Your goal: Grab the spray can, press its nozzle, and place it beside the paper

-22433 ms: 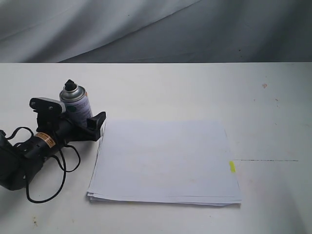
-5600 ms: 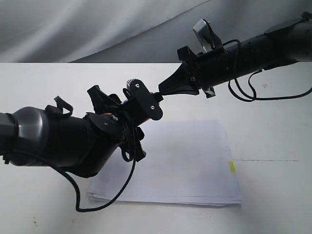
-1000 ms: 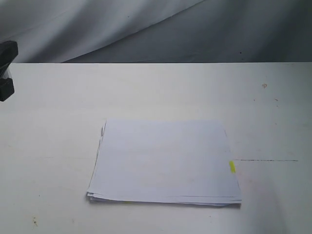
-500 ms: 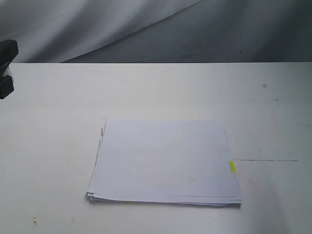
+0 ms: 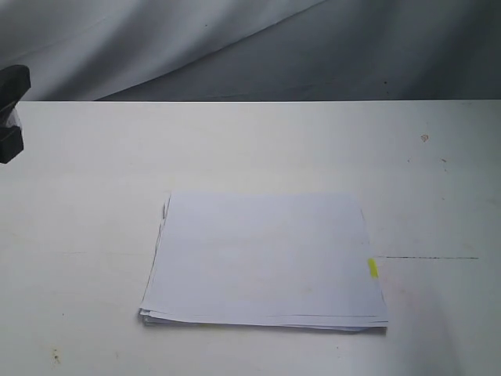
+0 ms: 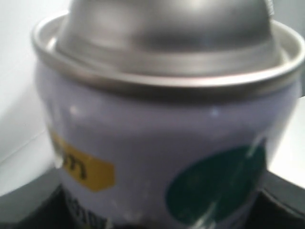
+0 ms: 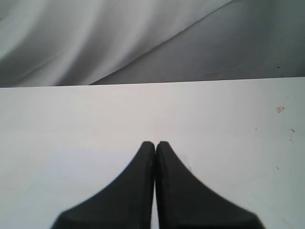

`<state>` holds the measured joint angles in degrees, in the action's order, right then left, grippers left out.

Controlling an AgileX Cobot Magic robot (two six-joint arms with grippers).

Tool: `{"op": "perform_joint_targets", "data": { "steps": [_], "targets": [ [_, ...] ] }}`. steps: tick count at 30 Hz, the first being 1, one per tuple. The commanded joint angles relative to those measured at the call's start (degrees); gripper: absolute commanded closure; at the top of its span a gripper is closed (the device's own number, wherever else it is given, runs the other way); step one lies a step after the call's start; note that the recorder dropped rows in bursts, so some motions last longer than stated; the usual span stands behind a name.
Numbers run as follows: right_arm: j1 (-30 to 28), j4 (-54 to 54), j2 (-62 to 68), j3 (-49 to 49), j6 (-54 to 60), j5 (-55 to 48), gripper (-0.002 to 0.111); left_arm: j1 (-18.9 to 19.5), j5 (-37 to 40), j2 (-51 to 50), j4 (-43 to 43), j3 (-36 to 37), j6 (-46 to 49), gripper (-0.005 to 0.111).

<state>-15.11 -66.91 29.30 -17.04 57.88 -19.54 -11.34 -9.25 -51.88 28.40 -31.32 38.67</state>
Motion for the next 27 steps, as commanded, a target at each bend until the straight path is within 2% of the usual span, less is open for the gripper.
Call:
{"op": "perform_joint_targets", "data": {
  "steps": [1,4,7,9,12,18,23,27],
  "targets": [
    [-0.24,0.06,-0.28,0.23,0.27,0.00,0.108,0.07,-6.64,0.42,-12.05,2.89,-15.08,0.107],
    [-0.24,0.06,-0.28,0.23,0.27,0.00,0.108,0.07,-8.61,-1.32,-20.19,5.41,-25.12,0.107],
    [-0.24,0.06,-0.28,0.23,0.27,0.00,0.108,0.07,-10.61,-3.96,-23.30,6.66,-29.72,0.107],
    [-0.24,0.06,-0.28,0.23,0.27,0.00,0.108,0.07,-15.70,-6.90,-22.77,8.26,-30.87,0.107],
    [-0.24,0.06,-0.28,0.23,0.27,0.00,0.108,0.07,-27.89,-14.87,-20.15,10.36,-32.44,0.107],
    [-0.24,0.06,-0.28,0.23,0.27,0.00,0.108,0.07,-45.93,-32.64,-20.15,10.45,-38.67,0.107],
    [-0.24,0.06,-0.28,0.23,0.27,0.00,0.108,0.80,-51.12,-44.63,-20.93,7.23,-39.32,0.107],
    [-0.24,0.06,-0.28,0.23,0.27,0.00,0.108,6.59,-50.73,-51.01,-28.40,0.82,-44.68,0.107]
  ]
}}
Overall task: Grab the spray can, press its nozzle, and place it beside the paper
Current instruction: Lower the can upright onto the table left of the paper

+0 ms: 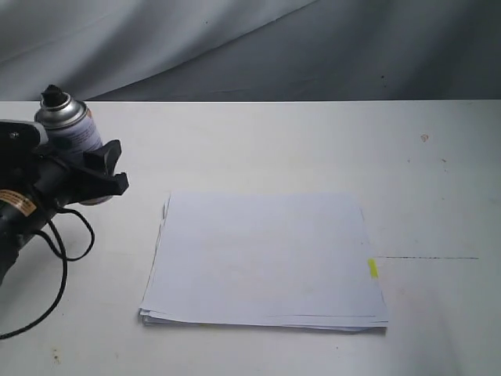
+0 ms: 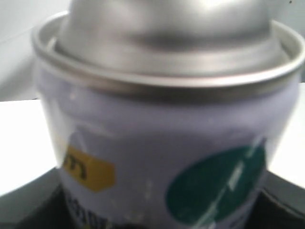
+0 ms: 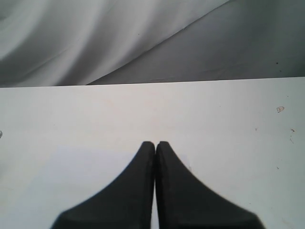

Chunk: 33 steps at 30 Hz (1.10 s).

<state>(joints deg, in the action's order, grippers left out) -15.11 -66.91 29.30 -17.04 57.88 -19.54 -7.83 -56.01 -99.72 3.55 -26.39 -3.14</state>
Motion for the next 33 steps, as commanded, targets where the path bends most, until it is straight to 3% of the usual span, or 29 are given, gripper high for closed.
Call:
{"op": "perform_joint_targets", "data": {
  "steps": [1,10,25,33],
  "targets": [
    [-0.24,0.06,-0.28,0.23,0.27,0.00,0.108,4.02,-3.47,-5.13,-4.56,-6.29,-2.88,0.107],
    [-0.24,0.06,-0.28,0.23,0.27,0.00,0.108,4.59,-3.02,-22.28,-9.31,-21.26,-2.88,0.107],
    [-0.24,0.06,-0.28,0.23,0.27,0.00,0.108,4.48,-4.18,-31.77,-11.59,-28.88,-2.82,0.106],
    [-0.24,0.06,-0.28,0.23,0.27,0.00,0.108,4.48,-3.08,-32.53,-11.59,-29.11,-2.82,0.087]
  ]
}}
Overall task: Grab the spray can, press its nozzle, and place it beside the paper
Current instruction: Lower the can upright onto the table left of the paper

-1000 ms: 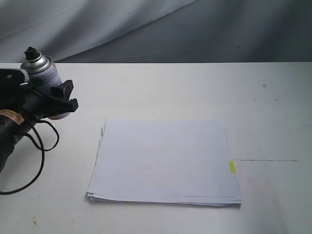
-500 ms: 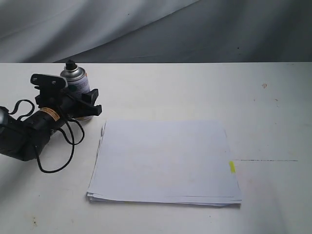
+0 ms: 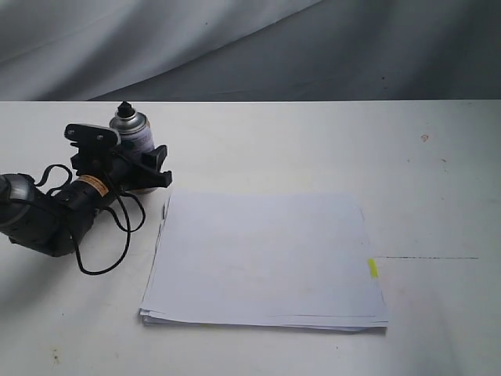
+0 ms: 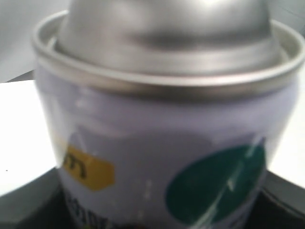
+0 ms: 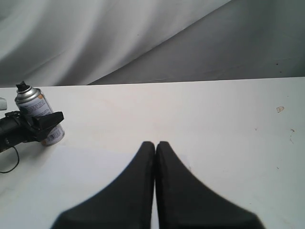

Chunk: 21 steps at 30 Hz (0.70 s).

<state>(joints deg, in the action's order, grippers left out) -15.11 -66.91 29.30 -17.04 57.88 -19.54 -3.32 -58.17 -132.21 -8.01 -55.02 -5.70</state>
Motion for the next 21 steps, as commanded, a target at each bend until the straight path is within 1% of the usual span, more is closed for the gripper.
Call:
{"op": "perform_joint_targets", "data": {
  "steps": [1,5,9,13,16,21],
  "targets": [
    [-0.24,0.06,-0.28,0.23,0.27,0.00,0.108,-0.03,-0.91,-0.05,-0.03,-0.48,-0.26,0.082],
    [-0.24,0.06,-0.28,0.23,0.27,0.00,0.108,-0.03,-1.35,-0.05,-0.03,-0.48,-0.26,0.061],
    [-0.24,0.06,-0.28,0.23,0.27,0.00,0.108,-0.03,-1.60,-0.05,0.32,-0.48,-0.48,0.036],
    [-0.24,0.06,-0.28,0.23,0.27,0.00,0.108,-0.03,-3.50,-0.05,1.43,-0.48,-2.19,0.018],
    [-0.24,0.06,-0.28,0.23,0.27,0.00,0.108,-0.03,-3.50,-0.05,1.43,-0.48,-2.19,0.011],
    [-0.24,0.06,-0.28,0.23,0.27,0.00,0.108,-0.03,-3.50,-0.05,1.43,-0.48,-1.82,0.010]
  ]
}}
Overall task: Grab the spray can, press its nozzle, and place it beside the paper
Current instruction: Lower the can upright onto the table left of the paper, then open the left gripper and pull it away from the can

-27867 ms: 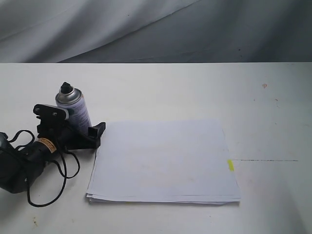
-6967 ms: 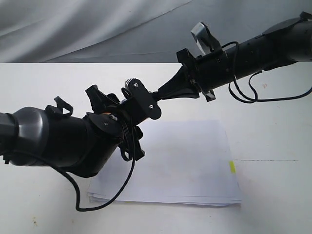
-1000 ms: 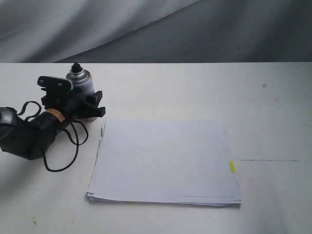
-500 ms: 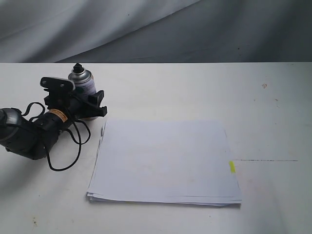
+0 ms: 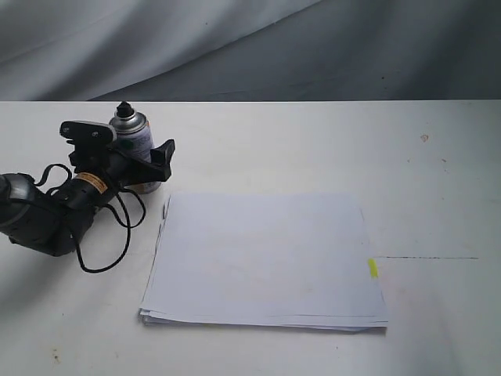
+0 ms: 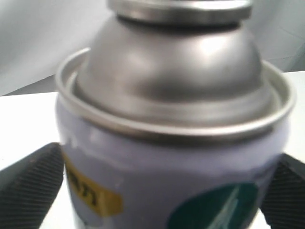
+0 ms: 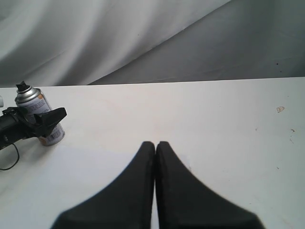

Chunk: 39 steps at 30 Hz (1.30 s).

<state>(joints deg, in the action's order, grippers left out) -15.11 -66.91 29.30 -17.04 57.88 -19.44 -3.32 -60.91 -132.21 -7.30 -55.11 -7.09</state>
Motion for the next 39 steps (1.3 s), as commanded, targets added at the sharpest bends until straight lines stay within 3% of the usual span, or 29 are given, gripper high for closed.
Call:
{"op": "perform_joint_targets", "data": {
  "steps": [1,6,22,32,39],
  "targets": [
    [-0.24,0.06,-0.28,0.23,0.27,-0.10,0.108,-0.03,-0.89,-0.05,0.57,-0.39,-0.31,0.010],
    [-0.24,0.06,-0.28,0.23,0.27,-0.10,0.108,0.08,-5.50,0.27,0.27,2.18,0.27,0.010],
    [-0.24,0.06,-0.28,0.23,0.27,-0.10,0.108,0.08,-6.96,8.85,-0.62,11.81,3.17,0.010],
    [-0.24,0.06,-0.28,0.23,0.27,-0.10,0.108,0.08,-7.19,19.38,0.75,21.02,7.09,0.010],
    [-0.24,0.06,-0.28,0.23,0.27,-0.10,0.108,0.08,-7.19,30.55,1.38,31.36,7.09,0.010]
  ]
}}
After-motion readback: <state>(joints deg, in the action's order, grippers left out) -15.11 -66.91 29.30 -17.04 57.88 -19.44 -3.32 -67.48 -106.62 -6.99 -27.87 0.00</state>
